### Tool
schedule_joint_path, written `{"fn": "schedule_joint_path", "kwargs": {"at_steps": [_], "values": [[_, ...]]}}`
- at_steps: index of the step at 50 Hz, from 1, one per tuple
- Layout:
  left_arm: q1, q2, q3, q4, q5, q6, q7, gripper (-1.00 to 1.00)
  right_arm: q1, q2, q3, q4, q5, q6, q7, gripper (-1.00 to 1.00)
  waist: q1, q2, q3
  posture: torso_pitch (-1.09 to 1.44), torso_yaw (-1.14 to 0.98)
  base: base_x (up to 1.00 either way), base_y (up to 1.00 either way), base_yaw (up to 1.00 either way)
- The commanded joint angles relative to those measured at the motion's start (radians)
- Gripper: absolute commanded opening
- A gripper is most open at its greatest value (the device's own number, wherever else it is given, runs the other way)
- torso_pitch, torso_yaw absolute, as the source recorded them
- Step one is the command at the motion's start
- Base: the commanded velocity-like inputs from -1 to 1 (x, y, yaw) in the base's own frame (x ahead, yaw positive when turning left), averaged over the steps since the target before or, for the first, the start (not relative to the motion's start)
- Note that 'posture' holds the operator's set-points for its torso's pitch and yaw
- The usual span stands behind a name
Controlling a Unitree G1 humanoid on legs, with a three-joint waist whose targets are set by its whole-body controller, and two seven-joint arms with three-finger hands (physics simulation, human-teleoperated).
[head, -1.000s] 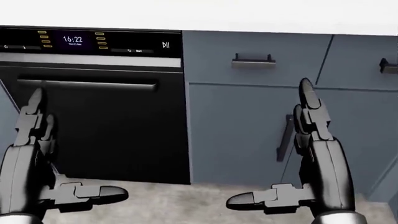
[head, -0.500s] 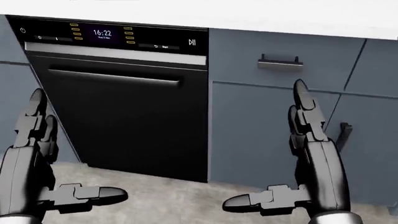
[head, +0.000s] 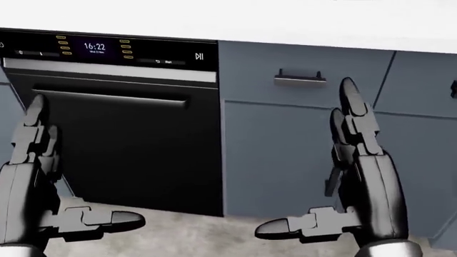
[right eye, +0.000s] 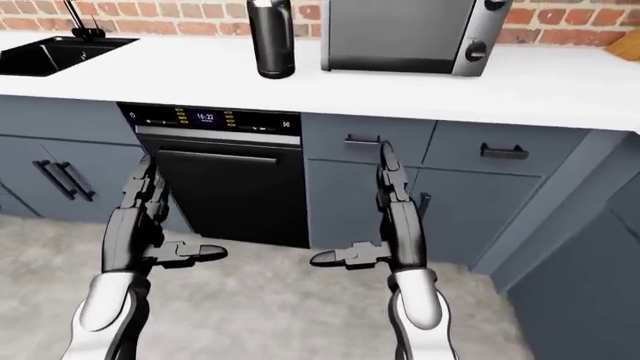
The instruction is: Press down the lever to turn on the electric kettle.
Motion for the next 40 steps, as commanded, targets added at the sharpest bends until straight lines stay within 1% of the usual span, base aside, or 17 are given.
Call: {"fn": "schedule_joint_path", "kwargs": {"at_steps": [1, 3, 4, 5, 7, 12, 14, 16, 17, 19, 25, 29, 30, 31, 34, 38, 40], "values": [[-0.017, 0.000, -0.005, -0.029, -0.003, -0.032, -0.002, 1.00, -0.014, -0.003, -0.003, -0.030, -0.003, -0.027, -0.005, 1.00, -0.002, -0.005, -0.009, 0.00, 0.00, 0.20, 0.00, 0.00], [-0.024, 0.002, -0.003, -0.045, -0.005, -0.009, -0.003, 1.00, -0.014, -0.004, -0.003, -0.030, -0.004, -0.027, -0.004, 1.00, -0.002, -0.068, -0.027, 0.00, 0.00, 0.20, 0.00, 0.00], [-0.015, -0.001, -0.005, -0.030, -0.004, -0.033, -0.002, 1.00, -0.013, -0.004, -0.002, -0.033, -0.004, -0.025, -0.004, 1.00, -0.016, -0.024, -0.014, 0.00, 0.00, 0.21, 0.00, 0.00], [-0.012, -0.002, -0.005, -0.023, -0.004, -0.042, -0.001, 1.00, -0.013, -0.004, -0.002, -0.035, -0.005, -0.025, -0.004, 1.00, -0.011, -0.039, -0.009, 0.00, 0.00, 0.20, 0.00, 0.00], [-0.010, -0.002, -0.006, -0.025, -0.003, -0.042, -0.001, 1.00, -0.012, -0.003, -0.003, -0.035, -0.005, -0.025, -0.004, 1.00, -0.021, -0.037, -0.009, 0.00, 0.00, 0.19, 0.00, 0.00], [-0.005, -0.002, -0.004, -0.024, -0.004, -0.047, -0.001, 1.00, -0.010, -0.004, -0.004, -0.033, -0.003, -0.029, -0.002, 1.00, -0.022, 0.009, 0.005, 0.00, 0.00, 0.20, 0.00, 0.00], [-0.004, -0.002, -0.002, -0.024, -0.005, -0.049, -0.001, 1.00, -0.010, -0.004, -0.005, -0.035, -0.002, -0.029, -0.002, 1.00, -0.026, 0.043, 0.001, 0.00, 0.00, 0.20, 0.00, 0.00], [-0.002, -0.003, -0.003, -0.023, -0.005, -0.052, -0.001, 1.00, -0.009, -0.004, -0.005, -0.039, -0.002, -0.027, -0.001, 1.00, -0.025, 0.108, -0.024, 0.00, 0.00, 0.20, 0.00, 0.00], [-0.001, -0.003, -0.002, -0.024, -0.006, -0.051, -0.001, 1.00, -0.009, -0.004, -0.004, -0.041, -0.003, -0.026, -0.001, 1.00, -0.012, 0.066, -0.014, 0.00, 0.00, 0.20, 0.00, 0.00], [0.003, -0.003, 0.000, -0.030, -0.008, -0.052, -0.002, 1.00, -0.009, -0.004, -0.002, -0.041, -0.005, -0.027, -0.001, 1.00, -0.011, 0.075, -0.010, 0.00, 0.00, 0.20, 0.00, 0.00], [0.006, -0.003, 0.003, -0.027, -0.010, -0.057, -0.002, 1.00, -0.007, -0.002, 0.004, -0.047, -0.009, -0.023, 0.000, 1.00, -0.002, 0.017, -0.006, 0.00, 0.00, 0.20, 0.00, 0.00], [0.007, -0.003, 0.004, -0.028, -0.011, -0.057, -0.003, 1.00, -0.008, -0.003, 0.004, -0.048, -0.009, -0.023, 0.001, 1.00, -0.003, -0.072, -0.020, 0.00, 0.00, 0.20, 0.00, 0.00], [0.007, -0.003, 0.005, -0.028, -0.011, -0.057, -0.003, 1.00, -0.008, -0.003, 0.003, -0.047, -0.009, -0.023, 0.001, 1.00, -0.014, -0.031, -0.017, 0.00, 0.00, 0.20, 0.00, 0.00], [0.007, -0.003, 0.006, -0.028, -0.012, -0.057, -0.003, 1.00, -0.009, -0.003, 0.003, -0.047, -0.009, -0.024, 0.001, 1.00, -0.007, -0.048, -0.016, 0.00, 0.00, 0.20, 0.00, 0.00], [0.007, -0.002, 0.006, -0.027, -0.012, -0.058, -0.003, 1.00, -0.009, -0.003, 0.004, -0.045, -0.010, -0.025, 0.001, 1.00, -0.017, -0.033, -0.017, 0.00, 0.00, 0.20, 0.00, 0.00], [0.007, -0.002, 0.007, -0.029, -0.013, -0.056, -0.003, 1.00, -0.009, -0.002, 0.004, -0.049, -0.011, -0.024, 0.000, 1.00, -0.023, 0.011, -0.002, 0.00, 0.00, 0.21, 0.00, 0.00], [0.008, -0.003, 0.007, -0.032, -0.013, -0.055, -0.003, 1.00, -0.007, -0.001, 0.002, -0.054, -0.012, -0.022, -0.004, 1.00, -0.028, 0.050, -0.006, 0.00, 0.00, 0.20, 0.00, 0.00]]}}
